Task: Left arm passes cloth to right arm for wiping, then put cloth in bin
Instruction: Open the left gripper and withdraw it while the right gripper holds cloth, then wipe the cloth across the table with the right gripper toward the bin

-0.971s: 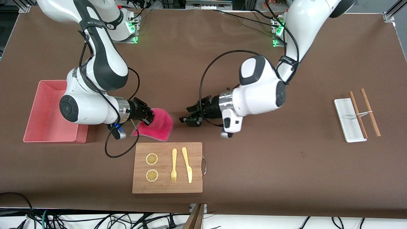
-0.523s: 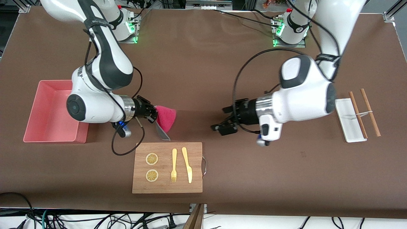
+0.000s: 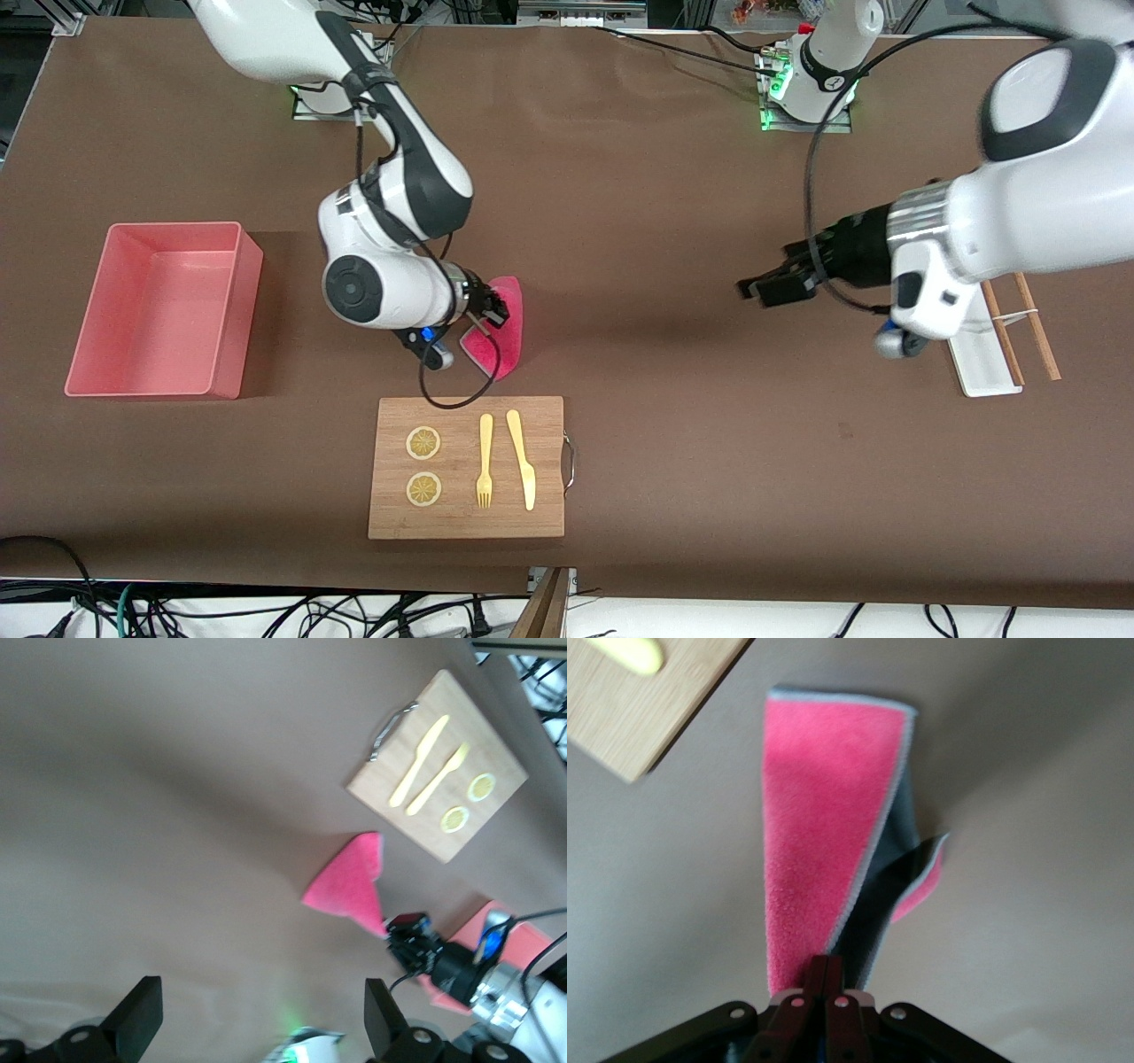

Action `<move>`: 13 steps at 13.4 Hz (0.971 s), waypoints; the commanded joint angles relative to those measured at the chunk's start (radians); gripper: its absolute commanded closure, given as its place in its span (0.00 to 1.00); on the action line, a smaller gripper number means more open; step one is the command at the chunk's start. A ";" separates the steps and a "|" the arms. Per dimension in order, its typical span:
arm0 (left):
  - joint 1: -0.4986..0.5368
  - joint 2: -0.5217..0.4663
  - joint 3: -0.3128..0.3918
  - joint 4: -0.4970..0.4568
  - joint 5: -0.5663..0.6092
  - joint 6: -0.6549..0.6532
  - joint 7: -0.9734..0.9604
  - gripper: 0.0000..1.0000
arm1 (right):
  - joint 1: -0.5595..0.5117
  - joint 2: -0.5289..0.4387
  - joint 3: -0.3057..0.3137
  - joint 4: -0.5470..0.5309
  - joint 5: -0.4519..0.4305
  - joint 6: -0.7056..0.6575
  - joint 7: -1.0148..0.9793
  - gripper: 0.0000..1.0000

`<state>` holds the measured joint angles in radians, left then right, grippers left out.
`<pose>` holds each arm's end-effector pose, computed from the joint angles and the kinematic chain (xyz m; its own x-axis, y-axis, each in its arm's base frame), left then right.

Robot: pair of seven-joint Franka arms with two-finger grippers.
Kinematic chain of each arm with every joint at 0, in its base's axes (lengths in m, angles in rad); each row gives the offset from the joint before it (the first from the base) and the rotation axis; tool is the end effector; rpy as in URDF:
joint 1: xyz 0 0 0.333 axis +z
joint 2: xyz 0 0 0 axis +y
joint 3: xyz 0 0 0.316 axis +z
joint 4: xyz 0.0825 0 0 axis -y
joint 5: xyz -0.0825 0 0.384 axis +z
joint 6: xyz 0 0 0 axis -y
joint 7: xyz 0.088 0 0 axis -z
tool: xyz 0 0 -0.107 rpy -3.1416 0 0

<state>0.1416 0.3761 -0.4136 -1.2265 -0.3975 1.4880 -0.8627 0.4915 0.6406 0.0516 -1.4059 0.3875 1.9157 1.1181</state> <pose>0.6265 -0.1649 0.5822 0.7790 0.4448 -0.4419 0.5913 -0.7556 0.2818 0.5977 0.3840 0.3229 0.6807 -0.6163 -0.3959 -0.6771 -0.7356 -0.0191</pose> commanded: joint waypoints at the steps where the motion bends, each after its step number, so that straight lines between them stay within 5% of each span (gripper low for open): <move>1: 0.119 -0.158 -0.004 -0.160 0.041 -0.072 0.198 0.00 | 0.062 0.007 -0.001 0.002 -0.005 0.069 0.089 1.00; 5: 0.159 -0.328 -0.004 -0.335 0.190 -0.089 0.400 0.00 | 0.093 0.033 0.001 -0.010 -0.010 0.100 0.092 1.00; 9: 0.179 -0.368 -0.004 -0.401 0.315 -0.068 0.516 0.00 | 0.009 0.033 -0.007 -0.051 -0.027 0.030 -0.048 1.00; 13: 0.193 -0.551 -0.005 -0.670 0.322 0.115 0.583 0.00 | -0.118 0.028 -0.010 -0.076 -0.162 -0.104 -0.231 1.00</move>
<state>0.3174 -0.0291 -0.4114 -1.7099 -0.0928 1.4959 -0.3425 0.4235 0.6887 0.0285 -1.4590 0.2827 1.8616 0.9576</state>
